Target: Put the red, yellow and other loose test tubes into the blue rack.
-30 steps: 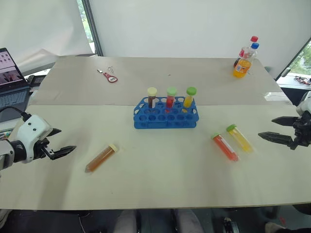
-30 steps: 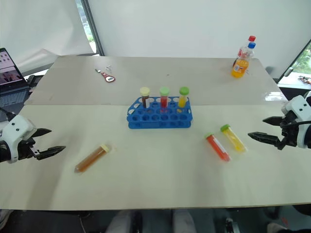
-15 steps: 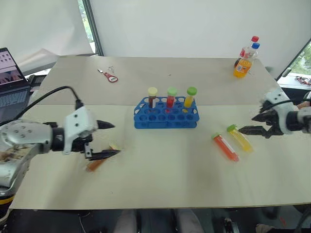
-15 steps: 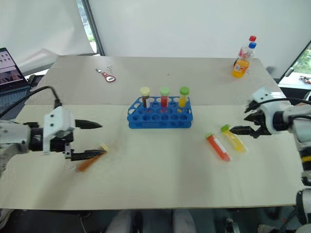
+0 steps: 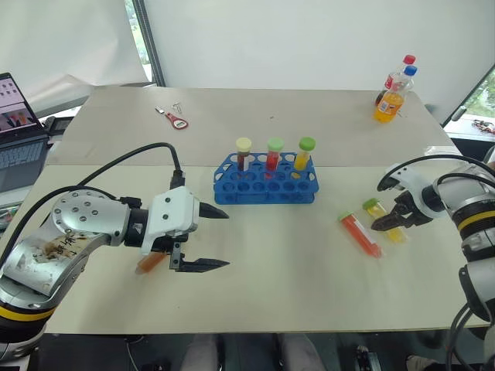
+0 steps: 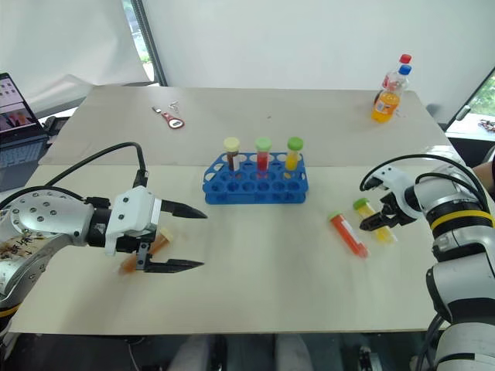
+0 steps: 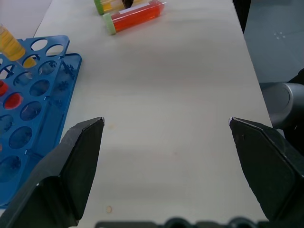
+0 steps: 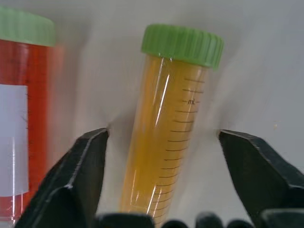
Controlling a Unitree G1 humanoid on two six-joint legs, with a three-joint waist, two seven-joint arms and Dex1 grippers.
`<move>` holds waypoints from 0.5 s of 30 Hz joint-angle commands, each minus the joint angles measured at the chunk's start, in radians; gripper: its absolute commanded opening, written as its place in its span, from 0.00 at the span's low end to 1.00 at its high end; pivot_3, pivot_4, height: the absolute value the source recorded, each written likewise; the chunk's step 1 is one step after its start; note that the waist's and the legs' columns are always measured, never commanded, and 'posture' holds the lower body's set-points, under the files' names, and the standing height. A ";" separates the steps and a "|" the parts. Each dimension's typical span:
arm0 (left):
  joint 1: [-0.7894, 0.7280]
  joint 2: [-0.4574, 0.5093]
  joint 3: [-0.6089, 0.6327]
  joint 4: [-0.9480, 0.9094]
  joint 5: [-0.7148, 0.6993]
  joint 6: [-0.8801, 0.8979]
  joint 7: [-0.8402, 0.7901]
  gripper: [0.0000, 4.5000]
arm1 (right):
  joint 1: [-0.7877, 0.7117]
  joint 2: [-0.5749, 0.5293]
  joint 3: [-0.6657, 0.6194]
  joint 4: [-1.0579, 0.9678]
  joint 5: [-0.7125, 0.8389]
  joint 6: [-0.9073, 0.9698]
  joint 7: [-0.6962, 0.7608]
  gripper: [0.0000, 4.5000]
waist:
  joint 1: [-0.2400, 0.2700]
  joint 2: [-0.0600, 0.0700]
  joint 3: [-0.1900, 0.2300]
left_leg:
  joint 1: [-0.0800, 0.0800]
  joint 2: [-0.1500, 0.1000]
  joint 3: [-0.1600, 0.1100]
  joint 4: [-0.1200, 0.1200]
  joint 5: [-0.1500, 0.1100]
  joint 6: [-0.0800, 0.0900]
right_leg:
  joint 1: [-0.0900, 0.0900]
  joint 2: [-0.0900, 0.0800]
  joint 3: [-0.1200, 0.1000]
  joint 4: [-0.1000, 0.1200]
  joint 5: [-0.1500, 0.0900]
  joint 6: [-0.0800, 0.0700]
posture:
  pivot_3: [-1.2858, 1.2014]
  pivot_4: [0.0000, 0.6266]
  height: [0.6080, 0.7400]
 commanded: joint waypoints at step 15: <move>0.092 -0.023 0.072 0.073 0.041 -0.058 0.059 1.00 | 0.108 -0.115 -0.251 -0.420 0.128 0.070 0.118 0.22 | 0.007 0.003 0.000 | 0.000 0.001 -0.001 0.000 0.000 0.000 | -0.001 0.000 0.000 0.002 0.000 0.000 | 0.52 0.24 0.95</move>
